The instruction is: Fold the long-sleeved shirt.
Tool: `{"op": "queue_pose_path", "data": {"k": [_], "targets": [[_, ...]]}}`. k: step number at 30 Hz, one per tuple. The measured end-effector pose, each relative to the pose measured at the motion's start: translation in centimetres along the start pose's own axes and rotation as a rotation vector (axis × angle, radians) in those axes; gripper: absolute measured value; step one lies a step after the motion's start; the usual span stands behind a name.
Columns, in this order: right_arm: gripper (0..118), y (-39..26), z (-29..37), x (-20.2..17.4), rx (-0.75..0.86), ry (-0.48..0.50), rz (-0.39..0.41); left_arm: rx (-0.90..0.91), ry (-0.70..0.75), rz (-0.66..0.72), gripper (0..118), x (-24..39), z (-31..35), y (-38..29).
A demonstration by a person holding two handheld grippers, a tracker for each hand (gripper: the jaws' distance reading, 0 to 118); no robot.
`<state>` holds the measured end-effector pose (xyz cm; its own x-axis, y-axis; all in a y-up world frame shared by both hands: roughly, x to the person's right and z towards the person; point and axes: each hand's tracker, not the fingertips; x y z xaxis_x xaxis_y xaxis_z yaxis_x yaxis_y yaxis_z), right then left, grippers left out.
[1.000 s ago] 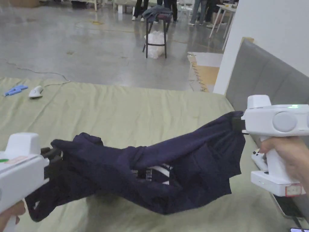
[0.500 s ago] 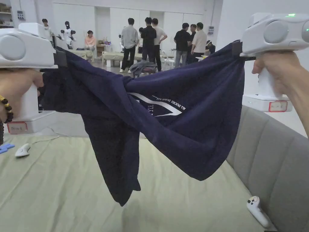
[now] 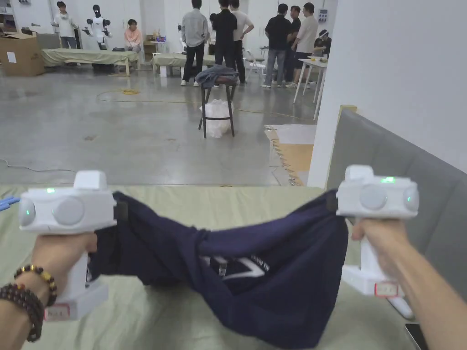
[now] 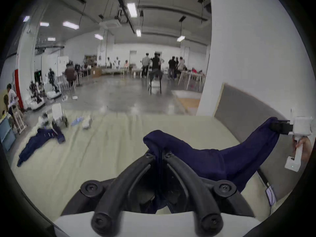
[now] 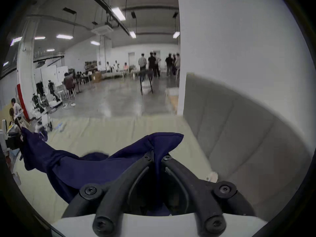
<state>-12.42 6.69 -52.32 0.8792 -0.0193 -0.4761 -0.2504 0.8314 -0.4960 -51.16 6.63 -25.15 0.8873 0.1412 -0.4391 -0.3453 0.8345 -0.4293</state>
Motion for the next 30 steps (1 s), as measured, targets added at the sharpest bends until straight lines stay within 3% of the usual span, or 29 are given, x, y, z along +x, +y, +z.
{"op": "queue_pose_path", "data": {"k": [4, 7, 9, 13, 15, 21, 23, 25, 26, 27, 28, 29, 30], "targets": [[4, -3.3, 1.1, 0.0, -0.015, 0.022, -0.010, -0.041, 0.017, 0.019, 9, -0.8, -0.3, -3.8], [4, -4.9, 4.4, 0.7, 0.031, 0.060, 0.005, -0.003, -0.013, 0.017, 9, -1.2, 3.6, -6.2], [4, -7.2, 8.2, 0.8, 0.066, 0.072, 0.060, 0.026, -0.014, -0.005, 9, -1.4, 7.1, -8.9], [4, -14.7, 14.6, 1.2, 0.043, 0.101, 0.082, -0.013, 0.034, -0.082, 9, -1.0, 12.8, -17.4], [4, -19.9, 15.0, 1.4, -0.054, 0.090, 0.070, -0.091, 0.055, -0.105, 9, -0.8, 14.2, -22.4], [4, -32.4, 13.2, 0.2, -0.504, 0.089, 0.167, -0.359, 0.055, -0.147, 9, -1.9, 13.1, -32.7], [4, -34.6, 11.8, 0.2, -0.543, 0.089, 0.175, -0.338, 0.063, -0.138, 9, -1.9, 12.6, -33.2], [4, -33.8, 11.9, 0.2, -0.477, 0.073, 0.140, -0.326, 0.075, -0.138, 10, -0.6, 13.9, -31.7], [4, -32.9, 12.3, 0.2, -0.496, 0.076, 0.136, -0.323, 0.079, -0.134, 19, -0.6, 14.0, -31.1], [8, -32.5, 12.7, 0.1, -0.477, 0.079, 0.138, -0.321, 0.081, -0.134, 32, -0.6, 14.3, -30.5], [38, -31.9, 13.5, 0.1, -0.403, 0.071, 0.139, -0.309, 0.091, -0.148, 65, -0.6, 14.7, -29.8], [78, -31.2, 14.3, 0.1, -0.364, 0.042, 0.145, -0.287, 0.093, -0.169, 92, -0.1, 16.1, -28.8], [112, -30.5, 15.2, 0.3, -0.336, 0.046, 0.128, -0.264, 0.066, -0.175, 111, -0.1, 17.1, -28.1]]}}
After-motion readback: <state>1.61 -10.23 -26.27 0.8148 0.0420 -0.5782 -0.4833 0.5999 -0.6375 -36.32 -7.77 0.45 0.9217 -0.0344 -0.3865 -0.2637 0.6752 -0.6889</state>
